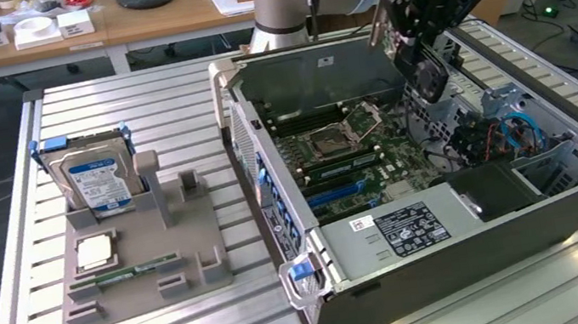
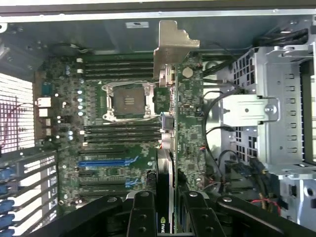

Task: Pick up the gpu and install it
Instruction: 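Pick up the gpu and move the gpu toward the slot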

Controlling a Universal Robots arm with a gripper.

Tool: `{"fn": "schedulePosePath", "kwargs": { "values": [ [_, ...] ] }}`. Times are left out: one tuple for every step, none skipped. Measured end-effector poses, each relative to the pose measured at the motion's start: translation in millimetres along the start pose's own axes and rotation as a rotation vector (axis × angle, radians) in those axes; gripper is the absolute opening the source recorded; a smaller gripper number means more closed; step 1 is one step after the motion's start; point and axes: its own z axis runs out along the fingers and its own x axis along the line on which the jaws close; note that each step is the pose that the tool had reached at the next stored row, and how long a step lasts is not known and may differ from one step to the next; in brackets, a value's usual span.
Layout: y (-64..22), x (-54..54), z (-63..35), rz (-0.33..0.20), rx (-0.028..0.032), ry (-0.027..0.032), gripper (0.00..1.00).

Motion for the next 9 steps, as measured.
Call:
{"fn": "schedulePosePath", "kwargs": {
  "values": [
    [0.2,-3.3,0.0,0.000,0.0000,0.0001,0.26],
    [0.4,-6.5,0.0,0.000,0.0000,0.0000,0.26],
    [0.6,-9.9,0.0,0.000,0.0000,0.0000,0.26],
    [0.8,-12.8,0.0,0.000,0.0000,0.0000,0.26],
    [0.9,-15.7,0.0,0.000,0.0000,0.0000,0.26],
    [1.1,-18.5,0.0,0.000,0.0000,0.0000,0.26],
    [1.2,-21.0,0.0,0.000,0.0000,0.0001,0.26],
    [1.4,-22.5,0.0,0.000,-0.0001,0.0001,0.26],
    [1.4,-22.8,0.0,0.000,-0.0001,0.0000,0.26]
  ]
}}
